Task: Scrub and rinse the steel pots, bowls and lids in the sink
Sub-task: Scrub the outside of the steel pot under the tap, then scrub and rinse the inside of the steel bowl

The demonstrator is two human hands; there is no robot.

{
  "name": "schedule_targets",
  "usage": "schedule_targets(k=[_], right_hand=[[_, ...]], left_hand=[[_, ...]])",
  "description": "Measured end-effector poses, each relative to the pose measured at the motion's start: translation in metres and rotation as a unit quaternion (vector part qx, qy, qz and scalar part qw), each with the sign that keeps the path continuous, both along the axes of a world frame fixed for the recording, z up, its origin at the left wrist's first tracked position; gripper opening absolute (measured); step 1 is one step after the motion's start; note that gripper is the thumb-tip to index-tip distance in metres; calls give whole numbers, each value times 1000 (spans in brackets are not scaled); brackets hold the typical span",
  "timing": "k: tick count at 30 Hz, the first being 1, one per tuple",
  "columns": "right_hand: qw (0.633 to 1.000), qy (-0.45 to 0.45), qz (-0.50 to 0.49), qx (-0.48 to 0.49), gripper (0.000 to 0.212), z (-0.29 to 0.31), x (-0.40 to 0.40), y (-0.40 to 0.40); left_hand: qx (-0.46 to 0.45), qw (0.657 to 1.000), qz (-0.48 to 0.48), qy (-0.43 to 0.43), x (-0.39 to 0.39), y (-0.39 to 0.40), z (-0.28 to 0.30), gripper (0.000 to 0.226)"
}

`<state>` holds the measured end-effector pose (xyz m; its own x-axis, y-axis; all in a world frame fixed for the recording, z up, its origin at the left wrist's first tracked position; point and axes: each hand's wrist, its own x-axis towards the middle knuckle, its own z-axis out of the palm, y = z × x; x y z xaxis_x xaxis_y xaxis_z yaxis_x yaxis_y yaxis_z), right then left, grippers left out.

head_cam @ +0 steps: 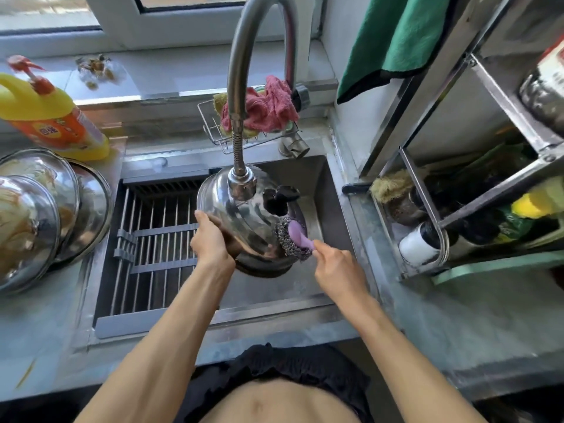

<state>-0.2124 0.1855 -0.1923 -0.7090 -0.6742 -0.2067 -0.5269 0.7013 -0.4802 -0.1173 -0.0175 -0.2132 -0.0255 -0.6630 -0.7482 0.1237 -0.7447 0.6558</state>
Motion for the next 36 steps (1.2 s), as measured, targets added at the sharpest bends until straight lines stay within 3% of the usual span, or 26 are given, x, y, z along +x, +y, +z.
schedule_targets(k=[6,10,13,19,26,30,33,36], right_hand=[[990,-127,-67,-6,19,-18,-3,8],[976,-180,-117,45,17,-26,6,21],[966,-187,-175,26,20,-24,6,28],[938,-205,-274,-57,20,-4,0,13],[914,-232,-318,-100,21,1,-2,-14],[895,-262,-343,-111,23,-2,-2,-22],[889,-282,-339,-123,22,-4,-10,-25],[888,-290,-329,-134,21,-5,-19,-26]], left_hand=[[-38,990,-127,-51,15,3,-2,41],[-6,992,-111,-57,16,-1,-7,40],[51,997,-55,-1,25,-9,-18,39],[110,983,-53,135,39,-26,-26,50],[92,983,-65,142,37,-44,-26,56],[47,988,-113,89,37,-45,-26,53],[-21,985,-169,-2,32,-38,-19,50],[-169,941,-284,-78,26,-30,-9,63]])
